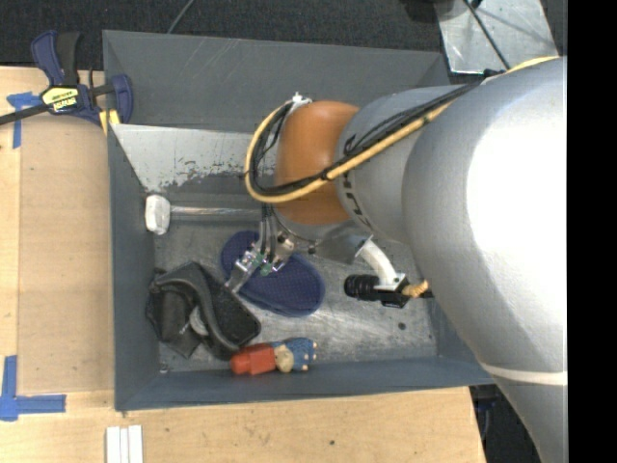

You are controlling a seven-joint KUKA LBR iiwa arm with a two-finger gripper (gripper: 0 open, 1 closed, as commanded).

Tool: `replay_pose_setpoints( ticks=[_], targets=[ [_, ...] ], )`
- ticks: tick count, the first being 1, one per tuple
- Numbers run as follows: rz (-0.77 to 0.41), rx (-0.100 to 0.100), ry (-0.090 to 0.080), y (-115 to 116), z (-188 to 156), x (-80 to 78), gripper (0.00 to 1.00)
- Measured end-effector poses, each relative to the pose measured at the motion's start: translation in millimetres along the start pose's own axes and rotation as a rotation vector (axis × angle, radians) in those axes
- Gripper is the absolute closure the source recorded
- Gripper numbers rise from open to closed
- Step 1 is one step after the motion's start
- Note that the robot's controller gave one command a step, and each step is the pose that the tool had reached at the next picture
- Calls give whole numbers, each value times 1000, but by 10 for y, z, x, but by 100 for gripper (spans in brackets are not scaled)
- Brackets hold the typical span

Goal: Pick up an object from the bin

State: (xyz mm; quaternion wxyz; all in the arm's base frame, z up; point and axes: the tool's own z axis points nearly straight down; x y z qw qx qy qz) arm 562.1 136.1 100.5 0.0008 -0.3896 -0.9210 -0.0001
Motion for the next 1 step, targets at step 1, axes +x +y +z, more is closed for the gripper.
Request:
replay_pose_setpoints(
  ticks=[1],
  targets=[
    [-296, -2, -4, 451, -79, -171, 0]
  ],
)
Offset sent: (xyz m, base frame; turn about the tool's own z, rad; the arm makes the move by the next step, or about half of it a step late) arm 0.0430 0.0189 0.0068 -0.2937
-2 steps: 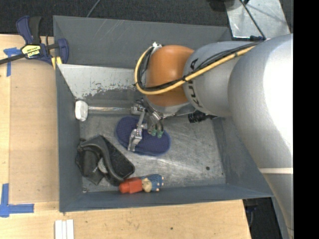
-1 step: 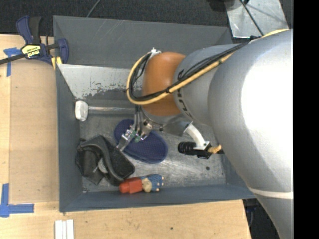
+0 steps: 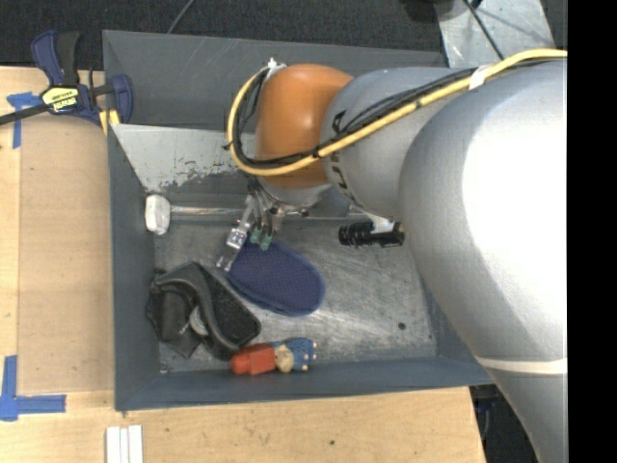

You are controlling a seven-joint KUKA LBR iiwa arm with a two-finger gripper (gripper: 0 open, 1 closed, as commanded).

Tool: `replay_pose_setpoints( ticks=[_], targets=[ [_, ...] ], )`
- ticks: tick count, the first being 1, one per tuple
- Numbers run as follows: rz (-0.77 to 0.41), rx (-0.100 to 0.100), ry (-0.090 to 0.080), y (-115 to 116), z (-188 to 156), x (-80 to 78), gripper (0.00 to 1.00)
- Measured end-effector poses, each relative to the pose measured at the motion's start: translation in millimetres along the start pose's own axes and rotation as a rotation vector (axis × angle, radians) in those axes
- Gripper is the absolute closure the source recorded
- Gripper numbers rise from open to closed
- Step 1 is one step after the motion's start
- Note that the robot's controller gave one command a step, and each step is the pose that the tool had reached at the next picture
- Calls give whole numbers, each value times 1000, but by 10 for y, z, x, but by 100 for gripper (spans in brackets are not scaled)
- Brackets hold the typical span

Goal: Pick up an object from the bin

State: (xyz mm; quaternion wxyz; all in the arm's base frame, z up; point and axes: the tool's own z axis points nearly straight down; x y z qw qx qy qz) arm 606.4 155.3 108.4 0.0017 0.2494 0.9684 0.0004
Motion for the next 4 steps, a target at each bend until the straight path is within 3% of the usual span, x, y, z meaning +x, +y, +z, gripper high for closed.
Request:
replay_pose_setpoints(
  ticks=[1, 2, 3, 4],
  targets=[
    [-31, 0, -6, 421, 349, 310, 0],
    [-99, -9, -8, -401, 330, 231, 0],
    [-101, -10, -12, -374, 320, 222, 100],
    [-100, -1, -1, -372, 165, 206, 100]
  ],
)
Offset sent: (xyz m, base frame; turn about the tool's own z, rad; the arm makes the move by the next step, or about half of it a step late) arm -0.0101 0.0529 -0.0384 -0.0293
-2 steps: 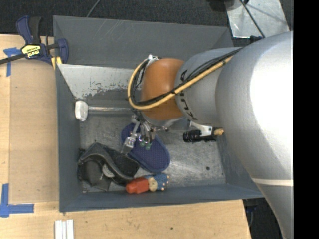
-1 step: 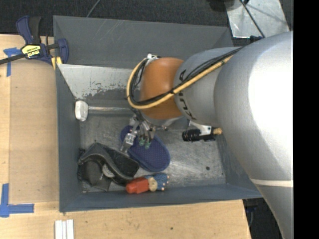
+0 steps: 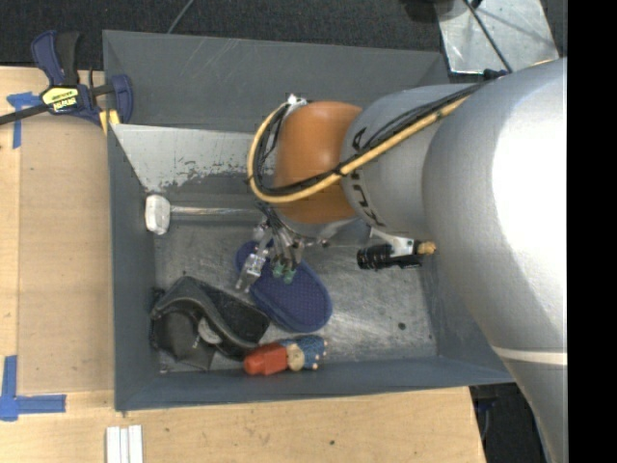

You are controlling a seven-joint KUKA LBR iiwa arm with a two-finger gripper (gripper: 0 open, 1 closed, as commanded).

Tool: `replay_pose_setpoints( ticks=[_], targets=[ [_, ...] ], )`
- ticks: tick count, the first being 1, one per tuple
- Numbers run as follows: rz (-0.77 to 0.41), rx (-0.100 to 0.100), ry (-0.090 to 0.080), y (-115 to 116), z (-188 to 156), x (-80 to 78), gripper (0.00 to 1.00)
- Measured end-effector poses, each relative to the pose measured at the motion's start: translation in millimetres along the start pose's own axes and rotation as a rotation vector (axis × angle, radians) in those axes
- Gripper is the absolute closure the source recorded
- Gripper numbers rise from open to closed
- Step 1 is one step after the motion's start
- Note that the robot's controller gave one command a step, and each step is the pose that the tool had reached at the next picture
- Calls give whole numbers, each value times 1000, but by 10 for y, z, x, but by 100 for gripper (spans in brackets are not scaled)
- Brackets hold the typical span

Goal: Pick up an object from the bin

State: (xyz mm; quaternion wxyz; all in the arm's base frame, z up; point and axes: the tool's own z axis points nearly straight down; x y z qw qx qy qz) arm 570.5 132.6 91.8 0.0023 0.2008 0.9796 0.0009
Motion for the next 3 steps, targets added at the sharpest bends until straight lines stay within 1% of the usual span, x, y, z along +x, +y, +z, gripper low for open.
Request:
replay_pose_setpoints(
  ticks=[1, 2, 3],
  targets=[
    [1, 0, 0, -1, -122, -14, 100],
    [1, -3, -5, 8, -981, -44, 100],
    [0, 0, 0, 8, -1070, -54, 100]
  ],
)
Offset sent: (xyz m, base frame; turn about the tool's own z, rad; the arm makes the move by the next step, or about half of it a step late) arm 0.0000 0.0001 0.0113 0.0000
